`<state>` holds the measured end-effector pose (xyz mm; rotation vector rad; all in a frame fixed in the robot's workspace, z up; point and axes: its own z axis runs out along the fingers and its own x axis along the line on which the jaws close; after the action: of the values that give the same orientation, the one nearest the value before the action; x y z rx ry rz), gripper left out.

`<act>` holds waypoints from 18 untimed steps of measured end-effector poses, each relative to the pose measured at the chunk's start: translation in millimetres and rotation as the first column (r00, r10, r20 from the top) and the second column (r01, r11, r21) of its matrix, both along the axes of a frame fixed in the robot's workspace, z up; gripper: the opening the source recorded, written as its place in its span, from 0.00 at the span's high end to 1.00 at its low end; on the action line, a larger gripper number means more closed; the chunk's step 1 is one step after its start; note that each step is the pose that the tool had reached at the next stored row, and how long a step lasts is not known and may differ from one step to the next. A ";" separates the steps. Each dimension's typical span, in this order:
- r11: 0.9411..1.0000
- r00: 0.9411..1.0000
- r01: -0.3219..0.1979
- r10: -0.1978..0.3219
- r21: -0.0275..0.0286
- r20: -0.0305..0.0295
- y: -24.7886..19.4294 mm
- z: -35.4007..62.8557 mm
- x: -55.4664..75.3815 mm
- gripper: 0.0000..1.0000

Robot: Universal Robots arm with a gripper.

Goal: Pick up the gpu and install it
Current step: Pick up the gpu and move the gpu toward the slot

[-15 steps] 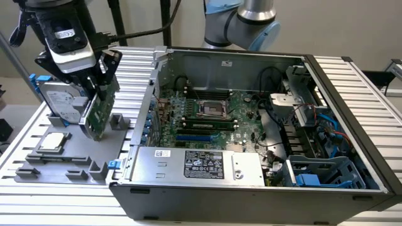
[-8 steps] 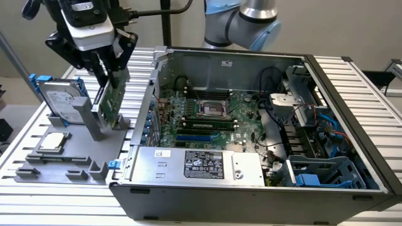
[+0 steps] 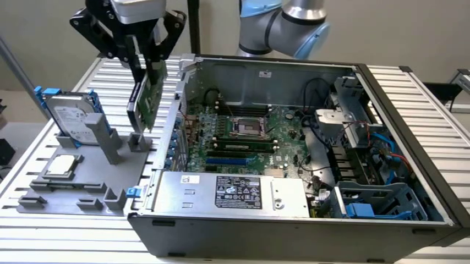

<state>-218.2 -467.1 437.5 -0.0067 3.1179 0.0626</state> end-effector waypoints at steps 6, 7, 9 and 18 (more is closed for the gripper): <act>1.000 1.000 0.000 0.000 0.000 -0.001 -0.1 1.6 27.5 0.73; 1.000 1.000 0.000 0.000 0.000 -0.001 -0.1 1.6 32.0 0.73; 1.000 1.000 0.000 0.000 0.000 -0.001 -0.1 1.5 41.1 0.73; 1.000 1.000 0.000 0.000 -0.002 -0.001 0.9 -3.8 82.1 0.73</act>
<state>-136.1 -466.3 433.7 -0.0068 3.1189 0.0598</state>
